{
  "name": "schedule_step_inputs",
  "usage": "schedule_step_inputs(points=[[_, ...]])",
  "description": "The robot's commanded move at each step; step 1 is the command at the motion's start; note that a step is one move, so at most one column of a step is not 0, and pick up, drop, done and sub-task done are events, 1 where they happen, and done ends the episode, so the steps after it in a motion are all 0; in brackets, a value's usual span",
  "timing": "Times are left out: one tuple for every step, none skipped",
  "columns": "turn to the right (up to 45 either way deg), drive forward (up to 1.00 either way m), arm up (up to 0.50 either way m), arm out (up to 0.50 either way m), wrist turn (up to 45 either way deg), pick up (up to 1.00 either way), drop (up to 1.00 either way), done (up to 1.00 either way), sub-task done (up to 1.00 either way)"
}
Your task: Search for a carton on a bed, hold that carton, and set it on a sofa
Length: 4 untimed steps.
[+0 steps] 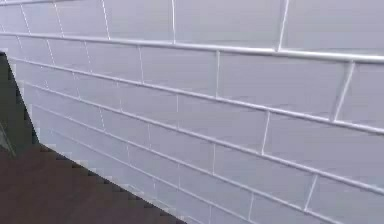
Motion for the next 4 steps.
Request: schedule_step_inputs(points=[[45.0, 0.0, 0.0, 0.0, 0.0, 0.0, 0.0, 0.0, 0.0], [27.0, 0.0, 0.0, 0.0, 0.0, 0.0, 0.0, 0.0, 0.0], [0.0, 0.2, 0.0, 0.0, 0.0, 0.0, 0.0, 0.0, 0.0], [-45.0, 0.0, 0.0, 0.0, 0.0, 0.0, 0.0, 0.0, 0.0]])
